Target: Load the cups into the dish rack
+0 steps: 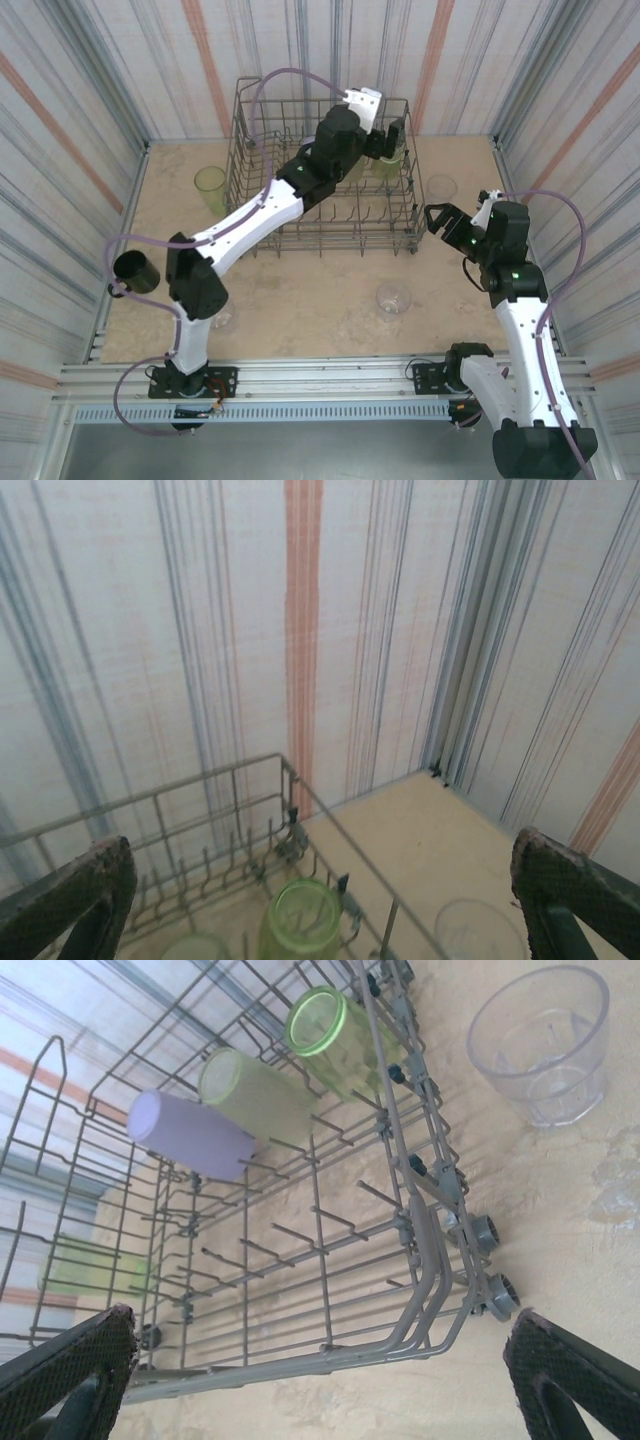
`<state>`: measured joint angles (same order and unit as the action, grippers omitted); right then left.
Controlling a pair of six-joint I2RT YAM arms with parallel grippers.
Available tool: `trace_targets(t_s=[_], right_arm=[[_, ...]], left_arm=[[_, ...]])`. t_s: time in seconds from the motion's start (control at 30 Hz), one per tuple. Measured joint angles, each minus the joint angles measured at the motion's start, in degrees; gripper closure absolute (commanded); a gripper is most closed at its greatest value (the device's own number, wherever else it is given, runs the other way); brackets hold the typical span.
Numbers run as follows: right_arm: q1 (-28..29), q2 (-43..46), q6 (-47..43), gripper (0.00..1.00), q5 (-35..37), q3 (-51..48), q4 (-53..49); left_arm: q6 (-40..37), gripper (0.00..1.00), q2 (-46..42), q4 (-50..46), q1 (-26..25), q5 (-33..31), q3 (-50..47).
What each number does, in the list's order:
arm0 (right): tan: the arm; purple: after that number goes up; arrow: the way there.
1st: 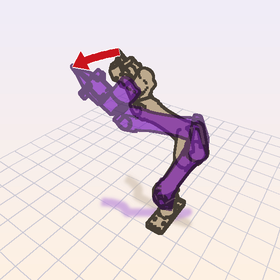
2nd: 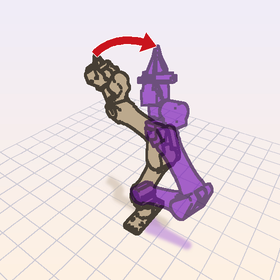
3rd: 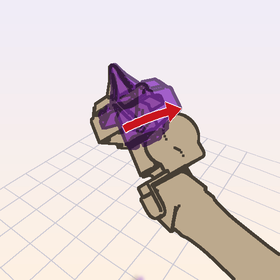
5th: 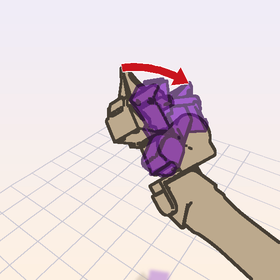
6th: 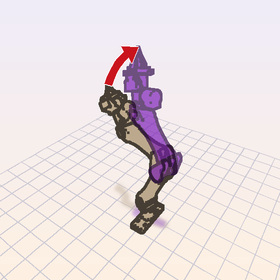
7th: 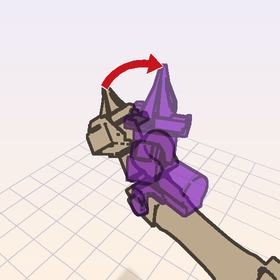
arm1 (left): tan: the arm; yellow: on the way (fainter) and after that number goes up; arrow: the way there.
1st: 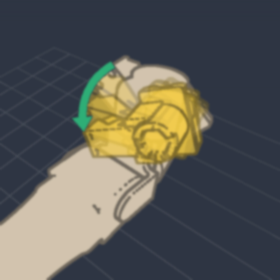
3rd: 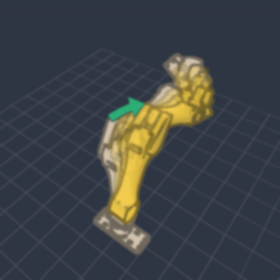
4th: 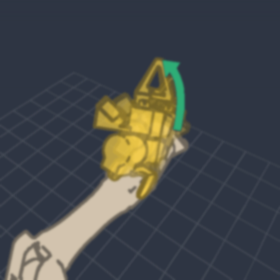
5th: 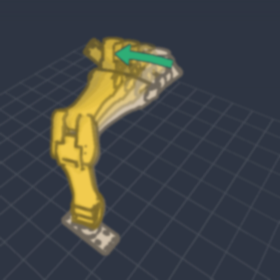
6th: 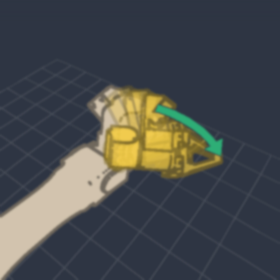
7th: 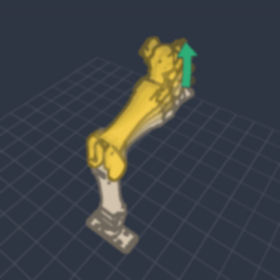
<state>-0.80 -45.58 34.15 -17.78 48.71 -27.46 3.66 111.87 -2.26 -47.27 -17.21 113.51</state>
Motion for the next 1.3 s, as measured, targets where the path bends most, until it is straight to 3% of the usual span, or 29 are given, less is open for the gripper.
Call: trace_targets(t_s=[0.73,1.03,1.3], right_arm=[[0.46,2.67,-0.39,0.01,-0.22,1.03,-6.45],[2.34,2.54,-0.37,0.01,-0.17,1.03,-6.91],[5.20,0.68,-0.35,0.01,0.42,1.01,-5.99]], left_arm=[[8.74,0.01,-35.60,-21.66,1.62,-17.57,-33.62],[17.44,0.01,-44.72,-35.98,12.37,-20.65,-40.35],[19.19,0.01,-51.43,-44.63,27.63,-16.96,-44.37]])
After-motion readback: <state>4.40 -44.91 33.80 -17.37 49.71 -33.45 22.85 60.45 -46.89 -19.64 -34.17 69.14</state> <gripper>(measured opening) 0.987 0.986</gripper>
